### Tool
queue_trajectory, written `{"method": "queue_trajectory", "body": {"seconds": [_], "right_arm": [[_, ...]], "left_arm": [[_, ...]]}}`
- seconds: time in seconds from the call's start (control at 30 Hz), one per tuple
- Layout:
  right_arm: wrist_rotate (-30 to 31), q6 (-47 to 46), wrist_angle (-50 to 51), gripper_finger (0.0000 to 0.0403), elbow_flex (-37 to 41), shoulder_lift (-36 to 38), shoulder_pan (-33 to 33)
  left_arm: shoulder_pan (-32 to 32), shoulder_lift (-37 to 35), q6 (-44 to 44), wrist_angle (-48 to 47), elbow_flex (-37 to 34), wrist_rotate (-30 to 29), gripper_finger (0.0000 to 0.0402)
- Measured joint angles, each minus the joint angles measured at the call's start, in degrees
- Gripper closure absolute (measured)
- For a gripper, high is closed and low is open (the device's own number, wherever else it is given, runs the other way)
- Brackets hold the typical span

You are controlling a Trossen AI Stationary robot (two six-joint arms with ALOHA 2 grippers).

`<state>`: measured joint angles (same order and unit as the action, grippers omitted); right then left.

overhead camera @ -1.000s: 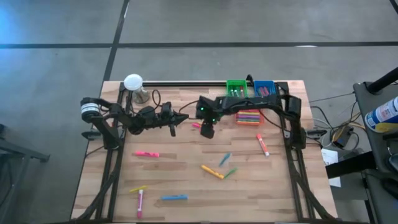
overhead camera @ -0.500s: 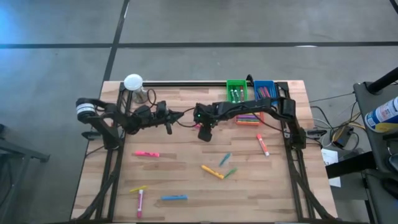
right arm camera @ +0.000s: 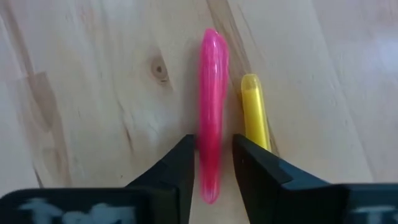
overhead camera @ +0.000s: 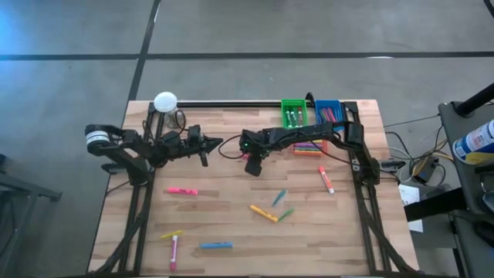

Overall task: Pick & Place Markers
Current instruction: Put the pink pen into the blue bin

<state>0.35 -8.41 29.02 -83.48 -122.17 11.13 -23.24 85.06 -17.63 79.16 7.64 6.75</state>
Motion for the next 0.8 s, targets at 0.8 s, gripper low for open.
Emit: {"method": "queue_trajectory", "body": {"seconds": [0.8], "right_arm": [[10.4,-8.2,11.6,0.0358,9.7,26.1,0.3]], "left_arm": [[-0.2,-0.1,-2.4,-4.9,1.9,0.2,0.0401]]}}
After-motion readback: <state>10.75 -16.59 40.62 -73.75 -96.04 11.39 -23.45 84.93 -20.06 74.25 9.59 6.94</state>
